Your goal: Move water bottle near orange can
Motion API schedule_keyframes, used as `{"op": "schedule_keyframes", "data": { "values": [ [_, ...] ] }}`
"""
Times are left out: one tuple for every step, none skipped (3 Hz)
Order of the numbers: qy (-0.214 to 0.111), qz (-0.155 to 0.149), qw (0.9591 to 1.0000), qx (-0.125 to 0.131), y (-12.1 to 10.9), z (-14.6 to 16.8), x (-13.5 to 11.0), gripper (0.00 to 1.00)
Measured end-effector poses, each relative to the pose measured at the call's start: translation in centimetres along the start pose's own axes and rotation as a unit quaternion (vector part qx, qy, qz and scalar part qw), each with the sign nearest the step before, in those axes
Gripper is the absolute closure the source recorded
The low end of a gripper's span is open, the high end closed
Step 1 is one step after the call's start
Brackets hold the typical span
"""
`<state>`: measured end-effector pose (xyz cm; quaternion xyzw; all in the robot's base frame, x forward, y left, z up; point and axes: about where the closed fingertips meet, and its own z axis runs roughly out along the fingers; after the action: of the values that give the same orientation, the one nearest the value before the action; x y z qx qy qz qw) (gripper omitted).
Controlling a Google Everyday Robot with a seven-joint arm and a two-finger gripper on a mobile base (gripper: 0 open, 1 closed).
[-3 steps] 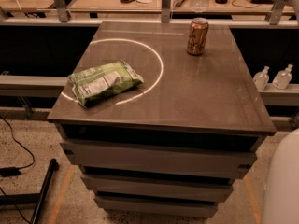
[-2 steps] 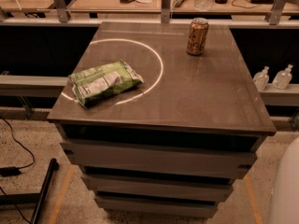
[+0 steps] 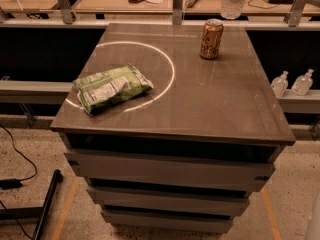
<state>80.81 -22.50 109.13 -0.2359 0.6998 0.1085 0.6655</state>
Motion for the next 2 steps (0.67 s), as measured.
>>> {"op": "schedule_keyframes", "data": {
  "values": [
    [0.016,0.023,0.9995,0.011,-0.8,-1.2,2.0,1.00],
    [0.027,0.042,0.9987,0.012,-0.8,-1.6,4.0,1.00]
  ]
}}
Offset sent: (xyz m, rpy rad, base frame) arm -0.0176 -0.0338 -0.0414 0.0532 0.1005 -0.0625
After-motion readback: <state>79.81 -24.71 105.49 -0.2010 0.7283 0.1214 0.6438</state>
